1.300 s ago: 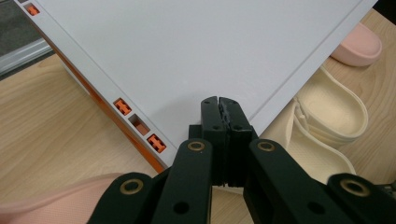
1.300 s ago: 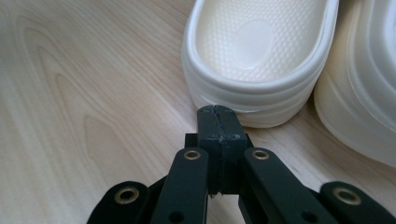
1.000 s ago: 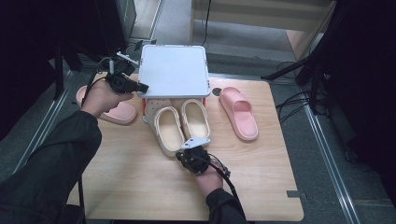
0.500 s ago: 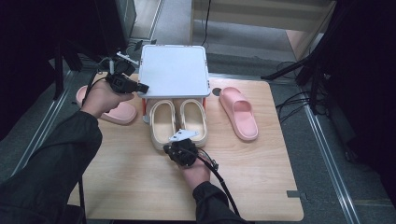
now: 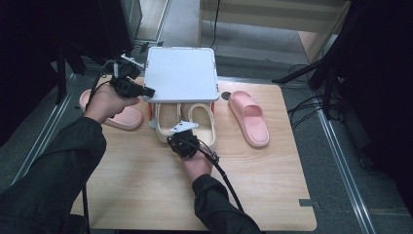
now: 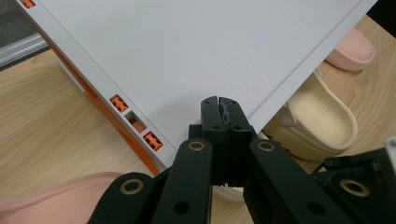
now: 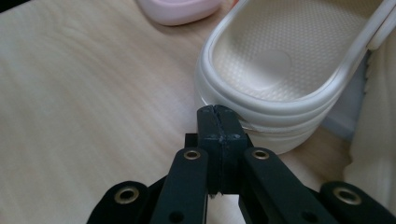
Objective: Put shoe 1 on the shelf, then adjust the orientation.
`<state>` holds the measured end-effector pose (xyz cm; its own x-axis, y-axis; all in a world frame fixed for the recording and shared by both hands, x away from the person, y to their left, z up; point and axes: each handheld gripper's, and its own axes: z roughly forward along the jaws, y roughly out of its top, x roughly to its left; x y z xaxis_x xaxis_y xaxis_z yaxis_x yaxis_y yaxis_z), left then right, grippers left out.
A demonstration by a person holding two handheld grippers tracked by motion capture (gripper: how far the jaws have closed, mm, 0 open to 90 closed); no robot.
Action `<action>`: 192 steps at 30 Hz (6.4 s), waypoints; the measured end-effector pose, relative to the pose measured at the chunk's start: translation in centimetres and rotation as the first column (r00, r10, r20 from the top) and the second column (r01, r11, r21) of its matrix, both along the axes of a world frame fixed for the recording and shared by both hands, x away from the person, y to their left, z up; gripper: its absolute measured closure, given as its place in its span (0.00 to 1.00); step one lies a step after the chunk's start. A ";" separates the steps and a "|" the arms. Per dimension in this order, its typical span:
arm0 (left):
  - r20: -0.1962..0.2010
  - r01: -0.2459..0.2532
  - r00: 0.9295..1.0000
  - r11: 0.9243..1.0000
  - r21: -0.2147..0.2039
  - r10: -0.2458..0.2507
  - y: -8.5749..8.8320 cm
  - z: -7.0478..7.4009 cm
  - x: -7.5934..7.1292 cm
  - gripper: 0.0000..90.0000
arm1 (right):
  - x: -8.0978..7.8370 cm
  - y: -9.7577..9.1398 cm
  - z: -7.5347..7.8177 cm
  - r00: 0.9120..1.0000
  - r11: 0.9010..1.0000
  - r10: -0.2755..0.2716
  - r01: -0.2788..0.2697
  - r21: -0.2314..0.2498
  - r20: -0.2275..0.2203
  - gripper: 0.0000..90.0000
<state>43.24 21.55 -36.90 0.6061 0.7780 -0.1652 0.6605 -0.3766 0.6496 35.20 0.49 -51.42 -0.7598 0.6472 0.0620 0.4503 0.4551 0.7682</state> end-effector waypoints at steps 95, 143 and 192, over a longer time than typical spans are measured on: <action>-0.011 -0.017 1.000 1.000 -0.011 0.017 0.1 0.0 0.0 0.99 | 3.7 -8.3 0.3 0.987 0.988 -0.128 0.136 0.072 -0.097 1.00; -0.049 -0.136 0.990 0.988 -0.078 0.132 4.9 1.6 -3.1 0.73 | -4.2 -14.2 3.2 0.985 0.983 0.117 -0.098 0.154 -0.123 0.64; -0.119 -0.467 0.879 0.884 -0.017 0.462 13.9 -13.6 -0.8 1.00 | -5.1 -13.9 2.5 0.981 0.987 0.154 -0.147 0.070 -0.116 0.61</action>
<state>42.46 35.42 -50.46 0.1537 0.9560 -0.2497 0.8197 0.0178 0.5725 30.10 -13.37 -48.97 -0.8327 0.5182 0.1950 0.4714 0.4788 0.7407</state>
